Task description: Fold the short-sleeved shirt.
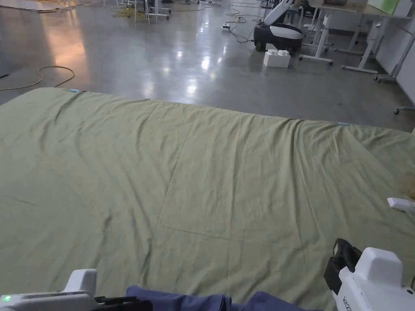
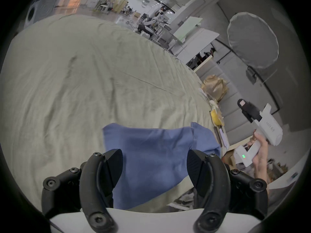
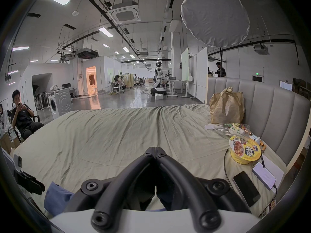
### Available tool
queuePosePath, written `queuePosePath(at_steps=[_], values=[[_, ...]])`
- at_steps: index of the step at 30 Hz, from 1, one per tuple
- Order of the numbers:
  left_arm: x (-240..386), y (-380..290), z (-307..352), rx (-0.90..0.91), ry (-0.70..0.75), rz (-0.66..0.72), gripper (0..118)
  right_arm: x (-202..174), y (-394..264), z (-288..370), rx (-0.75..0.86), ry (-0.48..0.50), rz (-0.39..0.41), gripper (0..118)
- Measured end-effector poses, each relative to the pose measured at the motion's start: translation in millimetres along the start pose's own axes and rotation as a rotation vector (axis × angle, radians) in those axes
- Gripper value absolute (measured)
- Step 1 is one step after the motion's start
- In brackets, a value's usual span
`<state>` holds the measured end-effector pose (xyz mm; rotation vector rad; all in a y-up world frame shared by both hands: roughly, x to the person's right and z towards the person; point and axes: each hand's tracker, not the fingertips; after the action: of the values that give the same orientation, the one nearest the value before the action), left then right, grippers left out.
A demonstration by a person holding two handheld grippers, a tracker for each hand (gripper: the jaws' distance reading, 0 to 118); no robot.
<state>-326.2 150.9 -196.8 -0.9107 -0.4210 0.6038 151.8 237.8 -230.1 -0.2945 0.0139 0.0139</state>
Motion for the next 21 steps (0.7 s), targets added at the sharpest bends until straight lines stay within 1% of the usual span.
queuePosePath(at_steps=[3,5,7,9,11,12,13,14,16,17,18,19,20,21], values=[[-35.0,-3.8,-5.4,0.002,-0.041,0.122,80,-5.3,-0.2,-0.5,-0.004,0.010,0.002,0],[-53.5,-8.3,-15.2,-0.035,-0.050,0.195,80,-8.2,-0.9,-1.2,-0.010,0.017,0.000,0],[-68.2,-15.9,-27.8,-0.068,-0.092,0.260,80,-10.5,-1.7,-1.3,-0.013,0.021,0.004,0],[-79.2,-23.0,-29.3,0.001,-0.217,0.334,79,-12.4,-2.0,-0.5,-0.014,0.022,0.006,0],[-82.3,-27.5,-38.8,-0.033,-0.316,0.439,79,-13.9,-2.4,0.0,-0.015,0.020,0.006,0],[-83.5,-30.1,-43.9,-0.042,-0.330,0.464,78,-14.4,-2.7,0.0,-0.017,0.020,0.004,0],[-83.7,-31.0,-46.9,-0.029,-0.327,0.443,75,-15.4,-3.2,-0.2,-0.019,0.020,0.003,0],[-84.4,-30.3,-49.5,-0.028,-0.318,0.425,66,-16.4,-3.6,-0.4,-0.022,0.021,0.003,0],[-79.0,-27.5,-55.1,-0.053,-0.254,0.377,45,-18.2,-4.1,0.0,-0.024,0.025,0.002,0],[-74.9,-26.2,-58.3,-0.069,-0.211,0.348,29,-20.0,-4.7,0.2,-0.025,0.025,0.005,0],[-69.4,-26.6,-60.3,-0.079,-0.187,0.322,26,-21.4,-5.2,0.2,-0.026,0.025,0.007,0],[-66.8,-26.5,-60.8,-0.079,-0.188,0.312,25,-22.1,-5.4,0.2,-0.027,0.027,0.007,0],[-65.1,-24.9,-60.2,-0.073,-0.207,0.319,20,-22.9,-5.7,0.2,-0.029,0.030,0.005,0],[-63.1,-23.4,-60.2,-0.077,-0.203,0.314,17,-23.5,-6.2,0.0,-0.031,0.032,0.002,0]])
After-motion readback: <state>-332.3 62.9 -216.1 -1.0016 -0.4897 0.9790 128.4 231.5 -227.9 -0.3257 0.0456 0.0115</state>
